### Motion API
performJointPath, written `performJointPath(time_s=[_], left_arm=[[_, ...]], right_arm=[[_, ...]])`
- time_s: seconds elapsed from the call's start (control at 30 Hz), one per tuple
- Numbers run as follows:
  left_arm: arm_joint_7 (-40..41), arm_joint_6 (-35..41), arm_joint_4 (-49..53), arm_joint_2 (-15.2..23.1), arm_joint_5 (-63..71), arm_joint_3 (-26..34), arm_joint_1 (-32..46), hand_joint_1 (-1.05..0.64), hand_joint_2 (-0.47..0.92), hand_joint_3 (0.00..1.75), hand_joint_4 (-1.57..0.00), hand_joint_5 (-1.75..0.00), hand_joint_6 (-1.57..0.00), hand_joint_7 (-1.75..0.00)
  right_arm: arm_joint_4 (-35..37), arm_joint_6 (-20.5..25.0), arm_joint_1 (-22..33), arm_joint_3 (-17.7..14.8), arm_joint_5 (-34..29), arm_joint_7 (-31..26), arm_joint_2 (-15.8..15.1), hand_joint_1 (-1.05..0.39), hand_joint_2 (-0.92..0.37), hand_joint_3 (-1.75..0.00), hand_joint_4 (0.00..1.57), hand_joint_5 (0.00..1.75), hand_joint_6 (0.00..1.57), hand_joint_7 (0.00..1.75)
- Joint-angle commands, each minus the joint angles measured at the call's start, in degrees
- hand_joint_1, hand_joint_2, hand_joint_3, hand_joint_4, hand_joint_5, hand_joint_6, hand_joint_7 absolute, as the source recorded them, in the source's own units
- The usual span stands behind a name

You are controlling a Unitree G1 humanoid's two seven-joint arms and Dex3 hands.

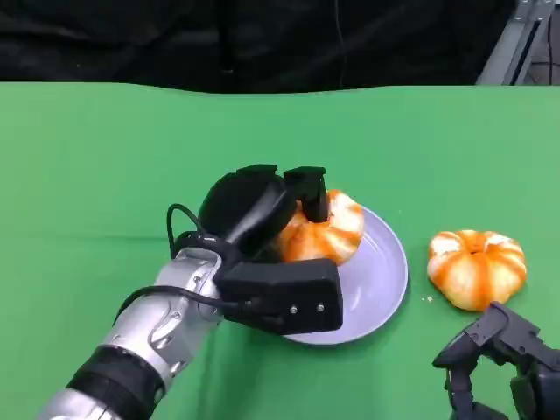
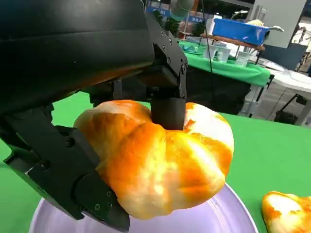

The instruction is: Grasp the bread from the table and place it into the plate.

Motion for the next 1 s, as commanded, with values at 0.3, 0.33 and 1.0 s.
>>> performJointPath(time_s=[0.3,0.33,1.0], left_arm=[[-1.2,-2.3,9.0,-1.8,-0.8,-1.8,-3.9,-0.05,0.88,0.23,-0.7,-1.75,-0.59,-1.68],[-1.3,-2.8,10.3,-2.1,-1.0,-1.9,-4.4,-0.05,0.89,0.23,-0.69,-1.75,-0.59,-1.67],[-0.4,-4.4,13.2,-2.5,-1.2,-1.8,-5.6,-0.05,0.9,0.21,-0.68,-1.75,-0.61,-1.64]], right_arm=[[-1.3,1.3,0.4,0.5,0.1,-0.4,0.5,-0.12,-0.52,-1.18,0.83,1.75,0.75,1.53],[-1.4,1.5,0.4,0.5,0.1,-0.4,0.6,-0.12,-0.52,-1.18,0.83,1.75,0.75,1.53],[-1.7,1.9,0.5,0.7,0.1,-0.6,0.6,-0.12,-0.52,-1.18,0.83,1.75,0.76,1.51]])
